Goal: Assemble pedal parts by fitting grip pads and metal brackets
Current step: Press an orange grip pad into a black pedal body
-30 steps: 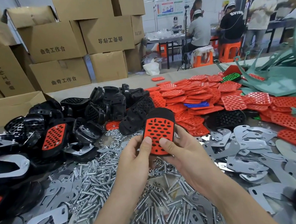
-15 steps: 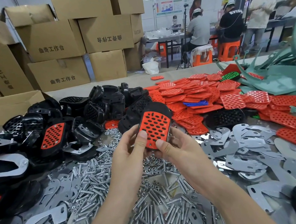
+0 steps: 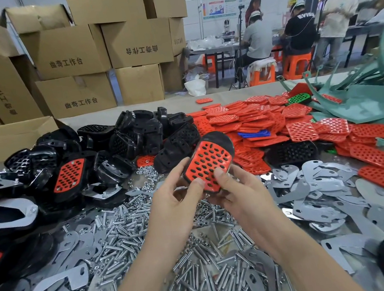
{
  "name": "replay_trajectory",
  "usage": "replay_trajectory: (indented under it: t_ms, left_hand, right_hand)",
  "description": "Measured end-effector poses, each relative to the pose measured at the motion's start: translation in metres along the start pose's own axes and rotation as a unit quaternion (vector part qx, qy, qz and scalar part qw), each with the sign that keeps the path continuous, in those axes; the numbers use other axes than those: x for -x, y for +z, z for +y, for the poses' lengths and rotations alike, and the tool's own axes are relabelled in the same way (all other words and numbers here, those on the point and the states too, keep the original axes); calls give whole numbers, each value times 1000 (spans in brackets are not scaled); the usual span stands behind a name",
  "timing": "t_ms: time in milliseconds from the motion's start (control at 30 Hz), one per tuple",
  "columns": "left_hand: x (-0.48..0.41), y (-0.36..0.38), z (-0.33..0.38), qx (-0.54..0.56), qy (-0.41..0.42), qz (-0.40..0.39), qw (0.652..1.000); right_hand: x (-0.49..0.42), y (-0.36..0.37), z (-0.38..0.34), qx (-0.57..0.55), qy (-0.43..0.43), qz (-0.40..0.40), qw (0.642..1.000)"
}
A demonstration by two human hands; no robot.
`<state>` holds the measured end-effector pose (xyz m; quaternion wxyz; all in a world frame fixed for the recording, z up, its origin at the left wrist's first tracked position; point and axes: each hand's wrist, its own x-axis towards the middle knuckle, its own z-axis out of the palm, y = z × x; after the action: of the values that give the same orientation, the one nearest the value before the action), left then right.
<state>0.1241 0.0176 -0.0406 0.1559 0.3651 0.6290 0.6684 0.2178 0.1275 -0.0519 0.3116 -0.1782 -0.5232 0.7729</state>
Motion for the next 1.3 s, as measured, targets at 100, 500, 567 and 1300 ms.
replay_trajectory:
  t_ms: [100, 500, 567, 1300]
  left_hand:
    - [-1, -9, 1, -11, 11, -48, 999]
    - [0, -27, -4, -389, 90, -70, 914]
    - [-1, -29, -4, -456, 69, -133, 877]
    - [7, -5, -11, -401, 79, -99, 907]
  right_hand:
    - [0, -2, -6, -45, 31, 17, 998]
    - [-6, -16, -11, -97, 0, 110, 989]
    - [-8, -21, -15, -127, 16, 125, 984]
    - [-10, -24, -9, -96, -4, 112, 989]
